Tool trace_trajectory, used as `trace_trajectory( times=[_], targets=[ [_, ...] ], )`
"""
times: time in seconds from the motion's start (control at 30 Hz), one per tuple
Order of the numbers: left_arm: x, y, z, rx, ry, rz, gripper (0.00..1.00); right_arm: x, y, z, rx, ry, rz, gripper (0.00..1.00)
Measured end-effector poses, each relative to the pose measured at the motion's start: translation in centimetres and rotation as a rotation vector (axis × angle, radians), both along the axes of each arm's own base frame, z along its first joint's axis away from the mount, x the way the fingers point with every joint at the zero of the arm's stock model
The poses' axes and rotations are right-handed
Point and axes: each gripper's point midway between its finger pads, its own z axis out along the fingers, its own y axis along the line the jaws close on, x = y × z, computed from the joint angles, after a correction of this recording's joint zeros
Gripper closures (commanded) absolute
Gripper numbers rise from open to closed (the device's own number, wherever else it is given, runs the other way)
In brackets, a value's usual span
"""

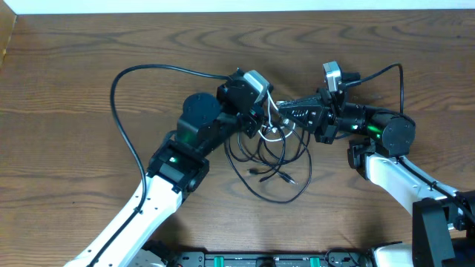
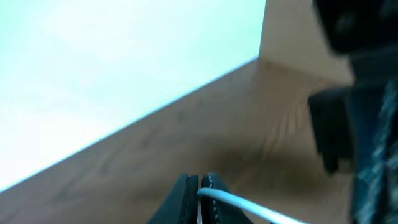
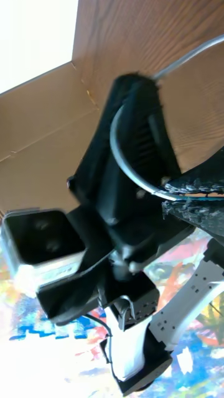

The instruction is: Untangle cables

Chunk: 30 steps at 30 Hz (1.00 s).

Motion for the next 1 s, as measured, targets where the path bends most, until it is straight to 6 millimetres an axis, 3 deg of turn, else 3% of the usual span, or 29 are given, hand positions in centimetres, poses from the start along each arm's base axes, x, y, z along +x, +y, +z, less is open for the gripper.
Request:
trace_trajectory(
  times=[0.17,0.47,0.67,0.8,1.0],
  targets=[
    [-0.4,0.2,2.7,-0.056,-0.071,0.001,0.93,0.0,0.0,0.0,-0.001,-0.002,0.002,0.99],
    [-1.4,0.6,5.6,-0.104,-0.146,-0.011,0.93,-0.1,0.1,-0.3,-0.012,-0.021,0.003,0.99],
    [-2.7,1.4,8.4,-0.148,-0.22,-0.011,0.92,1.1,0.4,-2.7,-0.07,0.1,0.0,0.94],
    [-3.1,2.3,9.8,-0.168,-0.257,0.004,0.93,1.8,0.5,-4.5,-0.106,0.174,-0.009,0.99],
    [-3.4,2.8,10.5,-0.176,-0.273,0.012,0.93,2.0,0.5,-5.2,-0.123,0.163,-0.021,0.99]
  ],
)
